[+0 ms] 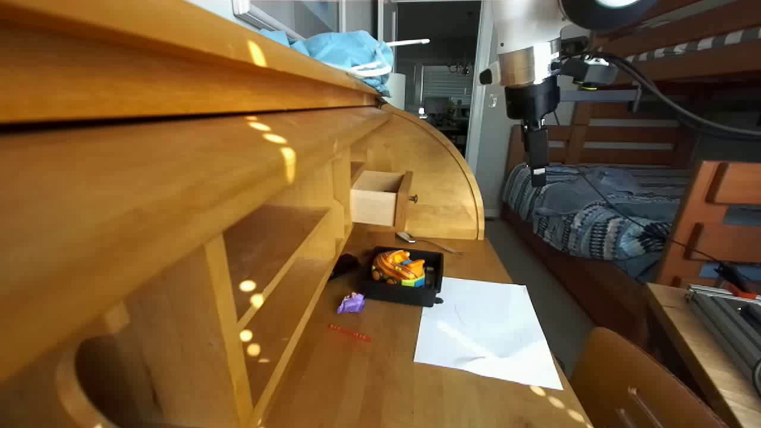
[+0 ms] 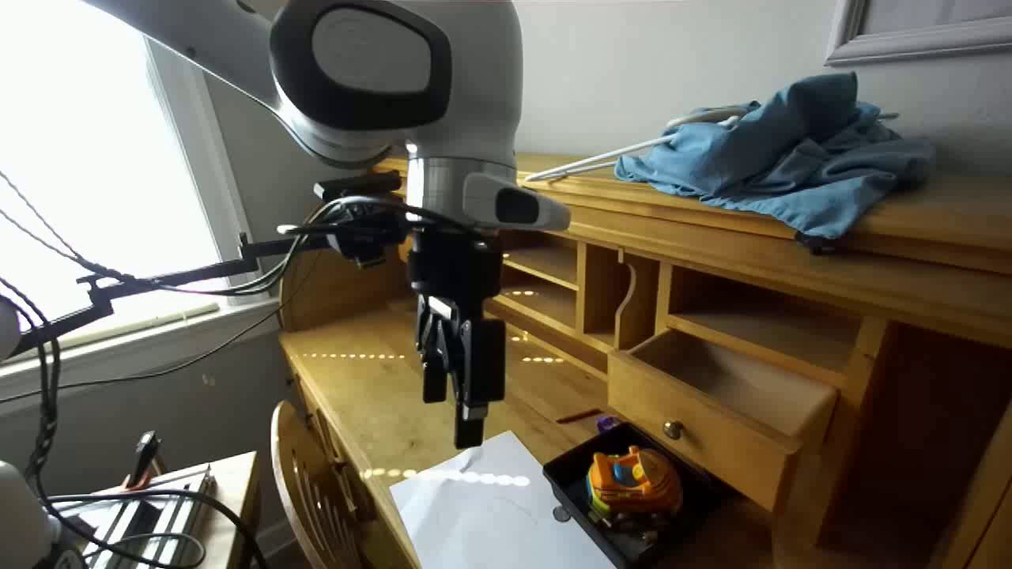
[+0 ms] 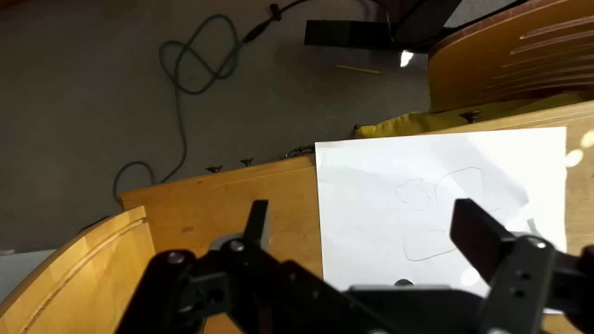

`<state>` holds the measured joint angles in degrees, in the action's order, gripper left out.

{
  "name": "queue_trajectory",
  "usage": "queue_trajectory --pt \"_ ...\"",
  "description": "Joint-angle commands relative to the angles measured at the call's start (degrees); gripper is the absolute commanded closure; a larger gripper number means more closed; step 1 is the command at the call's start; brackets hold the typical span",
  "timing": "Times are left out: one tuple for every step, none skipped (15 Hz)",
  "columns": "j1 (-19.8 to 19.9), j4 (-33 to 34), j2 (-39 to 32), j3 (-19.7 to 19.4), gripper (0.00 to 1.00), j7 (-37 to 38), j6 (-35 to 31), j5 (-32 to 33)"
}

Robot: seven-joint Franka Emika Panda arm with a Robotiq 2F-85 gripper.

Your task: Put the spoon into the drawer and close it

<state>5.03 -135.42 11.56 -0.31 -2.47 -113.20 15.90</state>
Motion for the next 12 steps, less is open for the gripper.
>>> queue_trajectory --pt "-0.76 0.07 -0.01 -0.71 0.00 0.12 0.13 0.12" --pt "-0.76 0.07 -0.01 -0.71 0.00 0.12 0.13 0.12" --pt "-0.76 0.07 -0.01 -0.71 0.00 0.12 0.13 0.12" --pt "-0.66 -0.21 -0.39 -0.62 0.00 1.40 -0.94 0.72" --pt "-0.35 0.37 -2.18 -0.62 0.00 3.29 -1.64 1.20" --pt "-0.18 0.76 -3.68 -0.79 0.00 4.29 -2.06 0.96" --pt "0.02 0.92 -4.96 -0.93 0.00 5.74 -2.91 1.23" --pt "0.19 1.08 -6.05 -1.24 0.00 6.64 -3.64 1.18" --pt "0.51 1.17 -7.19 -1.60 0.00 8.41 -4.86 1.68" --pt "1.03 1.78 -8.63 -2.30 0.00 9.64 -5.68 2.21" --pt "1.32 2.24 -9.77 -2.98 0.00 10.10 -6.44 2.51" --pt "1.63 2.96 -11.28 -3.86 0.00 8.71 -6.98 2.38"
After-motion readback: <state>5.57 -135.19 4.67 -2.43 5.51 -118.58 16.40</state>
